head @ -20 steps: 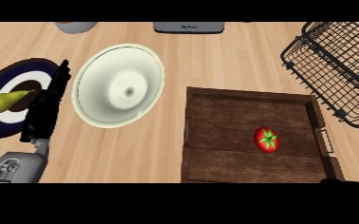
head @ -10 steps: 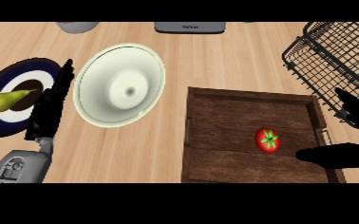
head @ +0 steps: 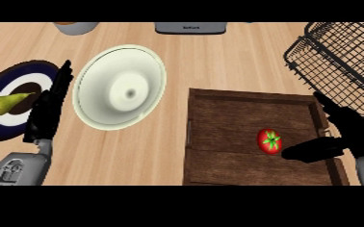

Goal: Pick the tomato from the tray and place it in the tiered basket

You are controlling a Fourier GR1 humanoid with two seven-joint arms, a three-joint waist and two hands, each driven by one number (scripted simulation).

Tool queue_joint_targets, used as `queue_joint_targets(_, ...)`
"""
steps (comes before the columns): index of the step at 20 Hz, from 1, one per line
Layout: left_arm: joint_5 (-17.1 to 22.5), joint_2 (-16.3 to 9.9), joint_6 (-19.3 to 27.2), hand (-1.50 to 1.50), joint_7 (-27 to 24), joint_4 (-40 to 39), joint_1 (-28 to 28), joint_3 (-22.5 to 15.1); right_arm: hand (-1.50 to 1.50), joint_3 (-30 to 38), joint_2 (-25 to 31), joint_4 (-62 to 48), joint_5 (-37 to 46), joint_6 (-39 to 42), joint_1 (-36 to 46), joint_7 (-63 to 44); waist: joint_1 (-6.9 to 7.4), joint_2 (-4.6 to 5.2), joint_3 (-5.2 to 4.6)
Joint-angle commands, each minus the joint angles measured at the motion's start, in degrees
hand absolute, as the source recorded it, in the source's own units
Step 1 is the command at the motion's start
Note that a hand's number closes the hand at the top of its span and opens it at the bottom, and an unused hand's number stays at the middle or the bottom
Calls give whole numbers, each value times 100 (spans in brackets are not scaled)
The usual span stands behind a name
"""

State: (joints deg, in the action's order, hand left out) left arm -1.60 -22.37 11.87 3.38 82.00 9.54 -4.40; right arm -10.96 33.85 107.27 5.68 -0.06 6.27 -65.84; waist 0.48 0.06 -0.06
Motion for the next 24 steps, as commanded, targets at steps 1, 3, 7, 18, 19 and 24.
queue_joint_targets(1, -64, 93, -27, 0, 157, -25, 146, 10, -150, -328, -259, 116, 246, 46, 202, -1223, -38, -8, 0)
queue_joint_targets(3, -22, -7, -111, 0, -56, -51, -104, 154, -150, -464, -346, 54, 417, 11, -96, -977, -38, -9, 1)
queue_joint_targets(7, -31, 109, -185, 0, -39, -100, -92, 194, -150, -530, -316, 327, 703, 149, -226, -939, -65, -12, 1)
queue_joint_targets(18, -275, 157, -166, 0, 76, 469, -430, 156, -150, -719, -640, -264, 1442, 361, 89, -921, -13, -13, 5)
queue_joint_targets(19, -330, 221, -114, 0, 203, 323, -191, 155, -150, -642, -607, -164, 1342, 476, 42, -941, -48, -10, 4)
queue_joint_targets(24, -276, 259, -272, 0, -34, 101, -159, 220, -150, -1037, -1188, -165, 1777, 340, 149, -1459, -43, -7, -1)
